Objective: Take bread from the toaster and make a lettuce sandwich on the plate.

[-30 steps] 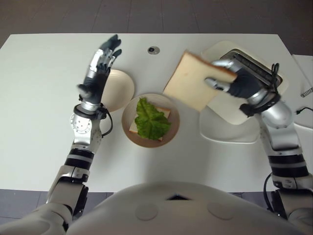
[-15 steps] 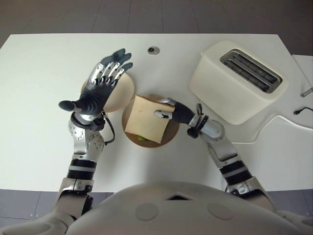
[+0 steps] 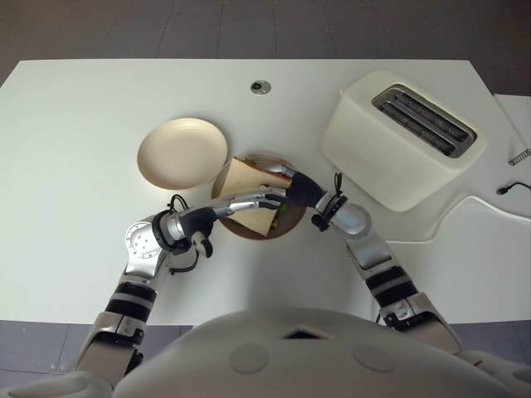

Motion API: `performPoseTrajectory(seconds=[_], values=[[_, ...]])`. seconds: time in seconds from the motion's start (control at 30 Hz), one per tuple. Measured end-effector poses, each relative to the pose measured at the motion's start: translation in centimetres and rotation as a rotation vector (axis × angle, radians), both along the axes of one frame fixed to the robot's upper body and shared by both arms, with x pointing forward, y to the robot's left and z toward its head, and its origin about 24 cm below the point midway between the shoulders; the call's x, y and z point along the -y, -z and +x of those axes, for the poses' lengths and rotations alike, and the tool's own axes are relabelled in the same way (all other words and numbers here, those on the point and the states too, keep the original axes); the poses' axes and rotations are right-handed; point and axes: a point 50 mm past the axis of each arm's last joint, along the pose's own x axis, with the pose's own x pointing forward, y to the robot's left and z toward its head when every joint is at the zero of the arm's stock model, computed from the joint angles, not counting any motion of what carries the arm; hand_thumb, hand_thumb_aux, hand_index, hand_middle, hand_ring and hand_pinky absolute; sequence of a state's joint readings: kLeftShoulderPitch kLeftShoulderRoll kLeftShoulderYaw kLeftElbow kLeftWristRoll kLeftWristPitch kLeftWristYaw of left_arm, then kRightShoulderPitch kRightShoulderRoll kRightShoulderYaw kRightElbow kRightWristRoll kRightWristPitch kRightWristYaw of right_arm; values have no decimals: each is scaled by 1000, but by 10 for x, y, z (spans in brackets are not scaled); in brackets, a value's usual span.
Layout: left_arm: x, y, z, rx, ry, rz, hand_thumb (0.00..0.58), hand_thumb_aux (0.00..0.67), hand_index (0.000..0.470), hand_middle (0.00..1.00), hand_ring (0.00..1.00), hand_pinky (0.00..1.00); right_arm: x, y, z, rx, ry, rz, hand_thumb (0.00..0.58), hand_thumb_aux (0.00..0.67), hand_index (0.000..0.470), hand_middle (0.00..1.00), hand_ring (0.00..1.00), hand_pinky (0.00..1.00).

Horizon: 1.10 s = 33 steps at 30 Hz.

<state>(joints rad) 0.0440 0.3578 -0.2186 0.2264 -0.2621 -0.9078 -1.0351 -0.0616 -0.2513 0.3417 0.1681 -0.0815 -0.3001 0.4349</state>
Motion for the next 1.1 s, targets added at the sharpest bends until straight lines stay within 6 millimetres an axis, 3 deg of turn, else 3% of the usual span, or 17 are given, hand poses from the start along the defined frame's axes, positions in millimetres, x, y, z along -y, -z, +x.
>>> performPoseTrajectory(seconds=[0.07,0.1,0.17,0.2,0.57,0.73,0.83,1.1], values=[[-1,6,7,31,-36,65,0,0,0,0,0,0,1,1,-1,-13,-2,-1,580,670,470,1000,1000,1000],[0,4,11,57,-48,74,0,0,0,0,0,0,1,1,-1,-15,-2,-2,521,457,321,1000,1000,1000],[1,5,13,73,-67,66,0,0,0,0,0,0,2,-1,-3,-21,-7,-5,379,276,194,1000,1000,1000],[1,6,13,73,-77,59,0,0,0,0,0,0,4,-1,-5,-27,-13,-6,0,0,0,1000,1000,1000],[6,7,10,95,-60,35,0,0,0,0,0,0,13,-8,-10,-36,2,31,0,0,0,1000,1000,1000],[7,8,9,95,-54,24,0,0,0,0,0,0,16,-32,-6,30,50,171,0,0,0,910,910,910],[6,18,8,34,-51,77,0,0,0,0,0,0,6,-49,-6,101,24,257,0,0,0,878,878,878],[6,18,9,29,-60,73,0,0,0,0,0,0,7,-50,-5,106,34,268,0,0,0,863,863,863]])
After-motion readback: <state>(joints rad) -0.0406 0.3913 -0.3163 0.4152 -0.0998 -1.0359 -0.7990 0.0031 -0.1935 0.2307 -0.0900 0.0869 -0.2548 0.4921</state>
